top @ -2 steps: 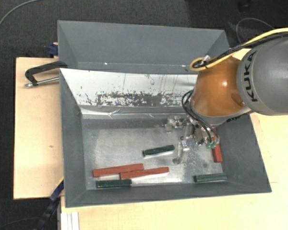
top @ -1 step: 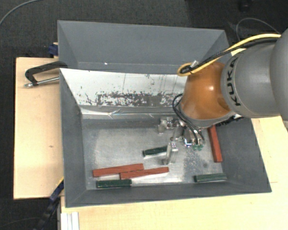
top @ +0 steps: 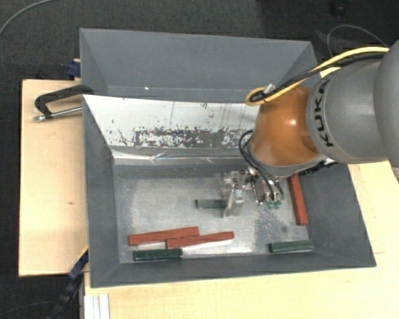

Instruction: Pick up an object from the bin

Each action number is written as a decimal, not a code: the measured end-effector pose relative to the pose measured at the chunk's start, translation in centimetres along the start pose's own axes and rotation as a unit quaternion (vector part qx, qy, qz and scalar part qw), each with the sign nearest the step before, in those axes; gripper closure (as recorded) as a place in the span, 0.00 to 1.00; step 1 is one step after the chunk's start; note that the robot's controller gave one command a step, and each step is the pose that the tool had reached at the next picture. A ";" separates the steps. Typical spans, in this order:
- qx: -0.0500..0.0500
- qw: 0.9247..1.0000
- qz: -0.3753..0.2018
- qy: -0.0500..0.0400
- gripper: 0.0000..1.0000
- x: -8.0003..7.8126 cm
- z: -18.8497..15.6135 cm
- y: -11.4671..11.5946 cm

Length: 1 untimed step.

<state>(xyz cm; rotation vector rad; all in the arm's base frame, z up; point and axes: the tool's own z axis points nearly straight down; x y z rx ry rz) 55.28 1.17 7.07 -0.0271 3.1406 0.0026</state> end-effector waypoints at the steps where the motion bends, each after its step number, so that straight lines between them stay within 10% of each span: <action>1: 0.001 0.999 -0.032 -0.004 1.00 -1.2 -16.7 -0.9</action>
Offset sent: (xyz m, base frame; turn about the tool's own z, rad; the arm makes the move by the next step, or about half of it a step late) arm 0.0098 -0.0095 0.1644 -0.0648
